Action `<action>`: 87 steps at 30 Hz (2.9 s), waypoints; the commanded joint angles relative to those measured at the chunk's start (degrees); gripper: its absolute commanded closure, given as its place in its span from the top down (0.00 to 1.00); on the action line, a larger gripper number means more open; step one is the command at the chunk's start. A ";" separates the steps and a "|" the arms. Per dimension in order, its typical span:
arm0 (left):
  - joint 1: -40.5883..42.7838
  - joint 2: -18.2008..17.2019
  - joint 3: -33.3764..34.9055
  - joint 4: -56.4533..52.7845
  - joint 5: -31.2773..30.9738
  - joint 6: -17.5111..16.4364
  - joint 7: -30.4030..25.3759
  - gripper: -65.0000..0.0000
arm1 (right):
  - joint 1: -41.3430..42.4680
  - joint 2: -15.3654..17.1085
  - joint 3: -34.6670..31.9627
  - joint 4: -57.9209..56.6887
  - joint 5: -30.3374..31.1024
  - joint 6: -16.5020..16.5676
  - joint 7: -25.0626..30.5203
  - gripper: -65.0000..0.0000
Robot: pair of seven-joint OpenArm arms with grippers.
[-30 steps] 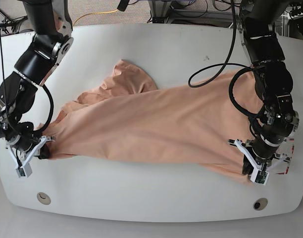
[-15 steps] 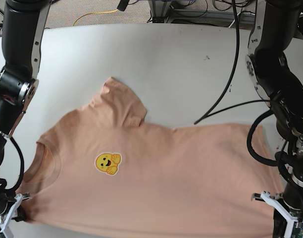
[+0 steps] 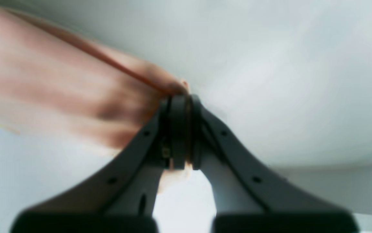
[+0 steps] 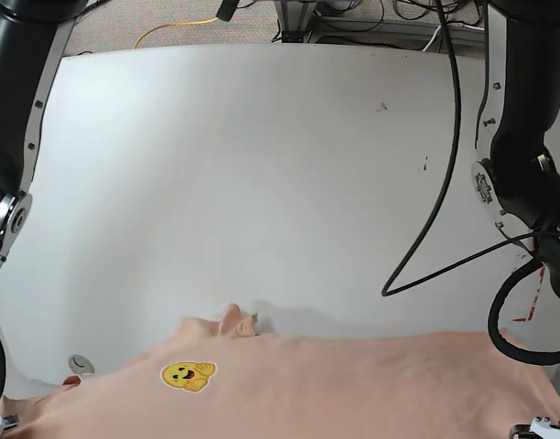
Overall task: Fold the T-shirt properly
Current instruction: 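Lift the shirt with both grippers and drag it flat across the table, then lay the shirt down and open both grippers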
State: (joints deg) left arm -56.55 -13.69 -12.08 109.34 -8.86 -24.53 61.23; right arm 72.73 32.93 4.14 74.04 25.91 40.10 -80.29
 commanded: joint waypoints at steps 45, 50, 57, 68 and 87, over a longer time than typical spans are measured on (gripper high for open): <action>67.59 2.31 -11.97 4.73 -2.26 -14.81 -1.14 0.00 | -67.06 -6.69 30.36 21.48 7.01 -0.10 0.29 0.00; 70.58 2.05 -12.76 4.55 -2.08 -15.47 -1.14 0.00 | -71.19 -7.04 30.36 21.48 7.01 -0.10 0.29 0.00; 73.74 0.55 -12.67 4.20 -1.91 -15.47 -1.14 0.00 | -76.82 -8.71 30.36 21.48 7.01 -0.10 0.29 0.00; 77.43 -3.49 -12.58 4.20 -1.82 -15.47 -1.14 0.21 | -83.94 -10.91 30.45 28.33 7.01 -0.10 0.29 0.42; 79.02 -2.53 -17.95 4.81 -2.35 -15.47 -0.70 0.60 | -86.49 -17.94 41.44 37.48 24.77 -0.10 0.29 0.76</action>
State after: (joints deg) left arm 22.74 -17.39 -30.15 113.12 -10.48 -40.05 60.86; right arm -14.37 14.52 45.34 110.59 49.56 39.92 -80.99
